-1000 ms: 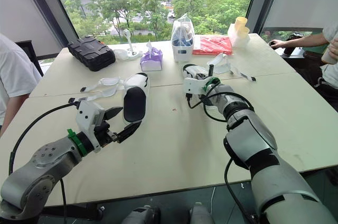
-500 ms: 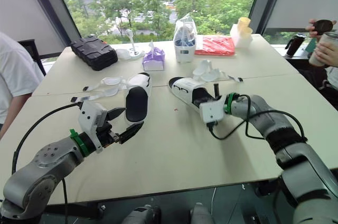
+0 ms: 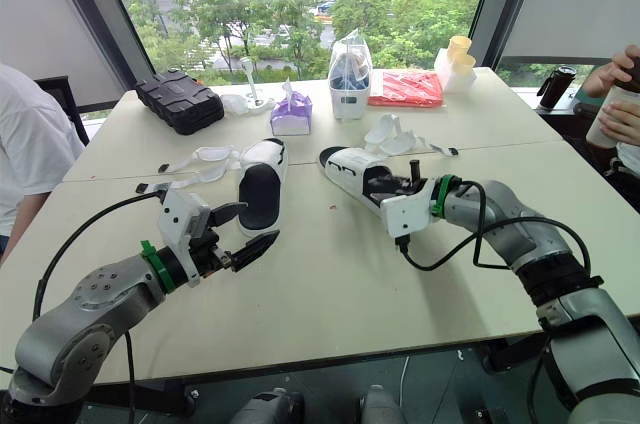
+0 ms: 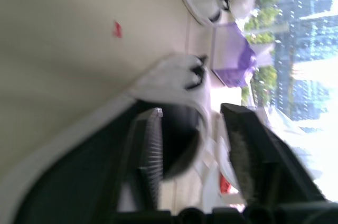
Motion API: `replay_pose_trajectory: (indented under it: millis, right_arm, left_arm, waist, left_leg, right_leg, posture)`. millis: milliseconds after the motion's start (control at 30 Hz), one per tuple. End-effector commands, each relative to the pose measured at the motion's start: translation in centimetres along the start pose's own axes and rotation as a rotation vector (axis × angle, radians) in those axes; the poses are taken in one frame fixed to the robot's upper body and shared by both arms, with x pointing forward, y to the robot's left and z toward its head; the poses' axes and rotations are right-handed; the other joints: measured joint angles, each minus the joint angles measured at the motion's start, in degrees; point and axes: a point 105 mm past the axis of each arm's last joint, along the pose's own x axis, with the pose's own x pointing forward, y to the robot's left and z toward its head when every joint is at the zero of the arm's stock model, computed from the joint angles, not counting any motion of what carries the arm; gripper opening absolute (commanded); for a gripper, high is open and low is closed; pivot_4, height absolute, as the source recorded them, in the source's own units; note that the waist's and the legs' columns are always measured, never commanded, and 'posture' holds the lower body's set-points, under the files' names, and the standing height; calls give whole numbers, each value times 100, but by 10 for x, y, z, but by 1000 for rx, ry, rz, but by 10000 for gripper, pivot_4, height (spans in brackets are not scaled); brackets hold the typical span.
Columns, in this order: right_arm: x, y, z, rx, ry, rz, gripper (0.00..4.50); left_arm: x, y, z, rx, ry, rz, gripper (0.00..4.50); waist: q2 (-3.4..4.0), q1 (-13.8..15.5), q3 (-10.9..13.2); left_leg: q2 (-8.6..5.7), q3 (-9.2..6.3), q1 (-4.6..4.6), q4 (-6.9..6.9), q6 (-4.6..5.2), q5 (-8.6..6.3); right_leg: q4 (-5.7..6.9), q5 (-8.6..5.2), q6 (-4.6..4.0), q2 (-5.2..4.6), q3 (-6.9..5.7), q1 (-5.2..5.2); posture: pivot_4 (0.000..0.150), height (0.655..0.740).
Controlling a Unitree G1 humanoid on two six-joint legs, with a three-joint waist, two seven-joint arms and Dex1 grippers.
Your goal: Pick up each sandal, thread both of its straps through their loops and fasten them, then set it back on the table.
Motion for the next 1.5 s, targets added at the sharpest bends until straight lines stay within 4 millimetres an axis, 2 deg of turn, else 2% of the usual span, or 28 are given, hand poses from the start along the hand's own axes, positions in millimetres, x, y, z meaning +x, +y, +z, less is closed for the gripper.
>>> replay_pose_trajectory:
  millis: [33,67,233,400,500,633,733,967,1067,1200,1333,1500]
  right_arm:
    - [10,-15,-4,-63,2,-75,39373]
    - [13,-16,-5,-71,4,-85,44636]
    - [39,-15,-8,-123,18,-101,44636]
    - [71,-22,0,-201,40,-198,44636]
    - [88,-18,5,-252,70,-209,44636]
    - [100,-16,5,-279,139,-209,44636]
    - [103,-17,4,-271,171,-214,36697]
    - [106,-23,3,-247,203,-235,1397]
    - [105,-26,3,-241,196,-244,230]
    - [93,-30,9,-288,72,-276,230]
    - [68,-21,28,-380,-187,-264,230]
    - [20,4,60,-469,-534,-215,230]
  left_arm:
    - [-1,-1,9,27,-35,0,45000]
    - [-1,-1,9,28,-35,1,45000]
    - [-1,-1,10,28,-37,6,45000]
    - [-1,0,11,33,-37,12,45000]
    - [-2,1,11,33,-39,18,45000]
    - [-2,1,12,34,-43,28,45000]
    - [-3,1,13,35,-44,34,45000]
    - [-4,2,13,35,-50,49,45000]
    - [-3,0,14,33,-54,47,45000]
    - [-1,0,14,32,-55,37,45000]
    - [1,-1,13,23,-56,19,45000]
    - [3,0,12,22,-50,-2,45000]
  waist:
    - [0,-19,0]
    - [0,-28,0]
    - [0,-39,0]
    - [-1,-39,0]
    - [-2,-42,0]
    - [-2,-53,-1]
    - [-2,-52,-1]
    - [-4,-59,-3]
    - [-7,-65,-5]
    - [-7,-55,-5]
    - [-5,-12,-3]
    - [-10,-31,0]
  left_leg:
    - [1,0,0,0,0,0]
    - [1,1,2,-1,0,0]
    - [3,5,2,-4,-1,1]
    - [3,7,2,-7,-28,16]
    - [4,7,3,-13,-45,26]
    - [5,7,8,-27,-54,32]
    - [6,7,16,-39,-55,33]
    - [8,6,23,-46,-55,33]
    - [9,6,47,-49,-29,17]
    - [10,6,51,-51,-29,17]
    - [8,7,43,-51,-34,20]
    - [9,13,40,-59,-57,33]
  right_leg:
    - [0,0,0,1,0,0]
    - [1,0,0,1,1,-1]
    - [3,1,0,5,3,-4]
    - [5,2,-3,18,12,-9]
    - [5,2,-4,21,15,-12]
    - [6,7,-10,25,18,-16]
    - [6,8,-11,27,19,-16]
    - [7,10,-13,30,19,-14]
    - [7,10,-16,32,20,9]
    - [8,12,-17,33,20,11]
    - [6,12,-17,30,20,5]
    - [7,10,-16,30,25,-4]
  posture:
    - [1500,7400]
    - [1500,7400]
    - [1500,7400]
    - [1500,7400]
    - [1500,7400]
    - [1500,7400]
    - [1500,7400]
    - [1500,7400]
    - [1500,7400]
    - [1500,7400]
    - [1500,7400]
    - [1500,7400]
